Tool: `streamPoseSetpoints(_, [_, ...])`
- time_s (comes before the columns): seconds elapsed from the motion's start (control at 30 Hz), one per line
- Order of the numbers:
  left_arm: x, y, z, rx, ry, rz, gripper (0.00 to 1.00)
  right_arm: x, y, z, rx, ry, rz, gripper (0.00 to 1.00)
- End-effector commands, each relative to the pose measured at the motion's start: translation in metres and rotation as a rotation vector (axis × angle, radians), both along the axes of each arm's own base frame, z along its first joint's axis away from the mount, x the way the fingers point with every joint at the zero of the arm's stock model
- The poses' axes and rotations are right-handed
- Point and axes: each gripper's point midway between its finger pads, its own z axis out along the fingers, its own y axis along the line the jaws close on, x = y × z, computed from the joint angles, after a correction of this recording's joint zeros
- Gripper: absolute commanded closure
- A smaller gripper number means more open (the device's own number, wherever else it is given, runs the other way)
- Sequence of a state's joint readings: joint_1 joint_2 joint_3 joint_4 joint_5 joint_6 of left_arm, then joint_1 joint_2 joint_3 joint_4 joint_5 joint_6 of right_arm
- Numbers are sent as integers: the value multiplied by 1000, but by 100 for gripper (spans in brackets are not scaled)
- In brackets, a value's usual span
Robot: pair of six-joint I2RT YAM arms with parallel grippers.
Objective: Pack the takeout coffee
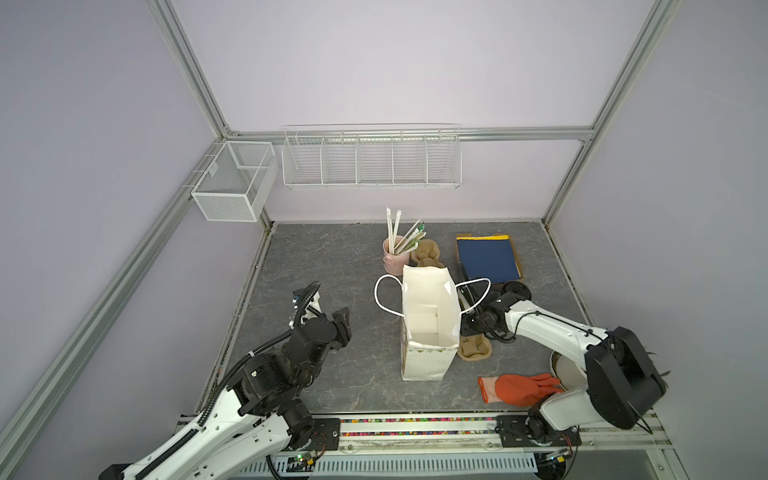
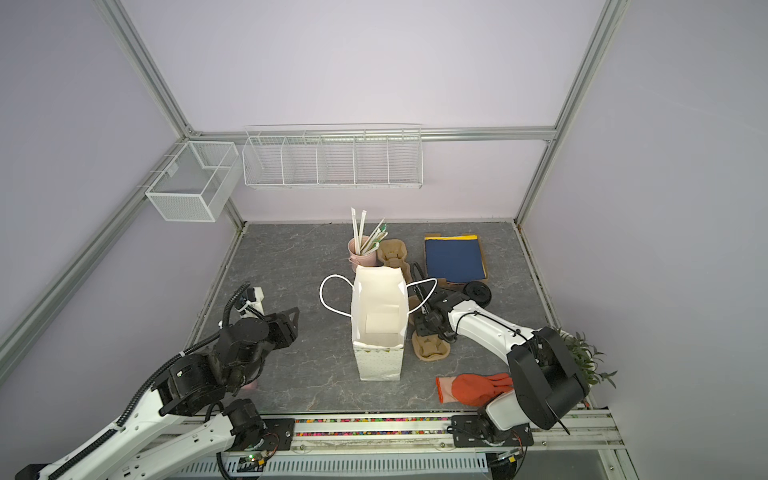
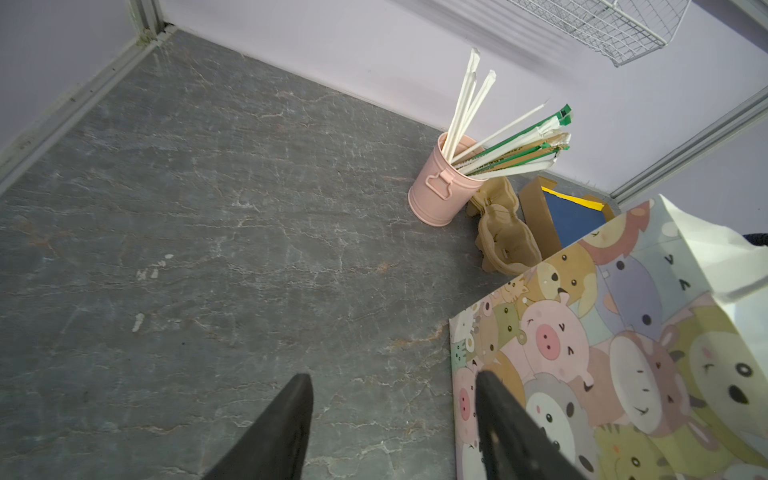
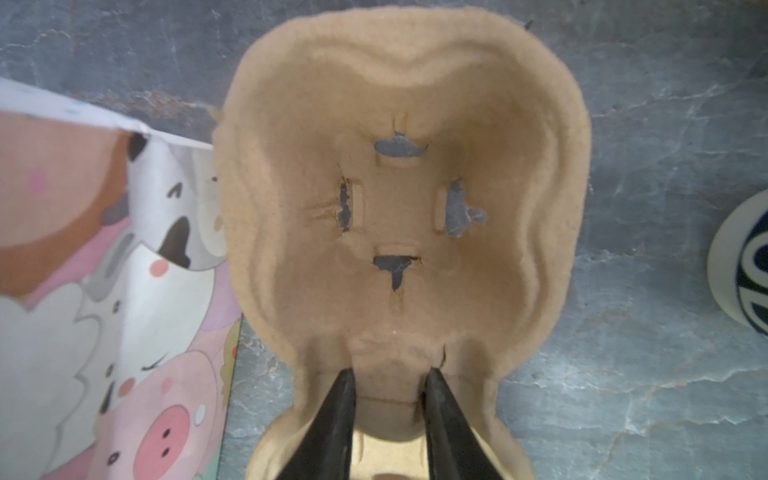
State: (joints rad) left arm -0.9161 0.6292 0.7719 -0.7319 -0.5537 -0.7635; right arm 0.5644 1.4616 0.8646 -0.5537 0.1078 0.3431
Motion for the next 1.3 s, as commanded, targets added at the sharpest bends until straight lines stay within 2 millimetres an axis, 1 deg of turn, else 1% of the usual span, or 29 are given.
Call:
streamPoseSetpoints(0.0, [-2, -14, -7, -81, 38, -32, 37, -5, -7, 12, -2, -6, -16, 70])
streamPoseSetpoints(0.3, [-8, -43, -29, -222, 110, -109, 37, -10, -22, 28, -39, -43, -52, 71])
streamPoseSetpoints(0.4, [-12, -54, -40, -295, 141, -147, 37, -11, -30, 39, -46, -74, -72, 71])
streamPoseSetpoints(0.5, [-17, -60, -56, -331, 183, -159, 37, -12, -36, 51, -41, -108, -90, 71])
streamPoseSetpoints(0.53, [-19, -62, -65, -340, 206, -163, 37, -13, -38, 55, -41, -115, -96, 71])
streamPoseSetpoints(0.57, [-21, -64, -74, -347, 226, -165, 37, -9, -38, 66, -29, -141, -102, 71])
streamPoseSetpoints(0.6, [-22, -66, -80, -352, 243, -168, 37, -8, -38, 71, -23, -153, -103, 71])
streamPoseSetpoints(0.77, [-30, -80, -107, -382, 332, -208, 37, -10, -46, 93, -26, -202, -119, 71])
streamPoseSetpoints(0.9, [-38, -88, -128, -368, 405, -246, 38, -11, -54, 114, -20, -249, -138, 71])
streamPoseSetpoints(1.0, [-44, -92, -143, -401, 462, -245, 38, -13, -58, 130, -17, -281, -145, 71])
streamPoseSetpoints(1.1, [-46, -95, -148, -433, 472, -252, 38, -15, -64, 147, -15, -320, -153, 71])
streamPoseSetpoints(1.13, [-47, -96, -155, -427, 489, -252, 38, -16, -66, 153, -14, -334, -155, 71])
streamPoseSetpoints(1.27, [-46, -103, -158, -428, 495, -267, 38, -19, -71, 174, -8, -378, -161, 71])
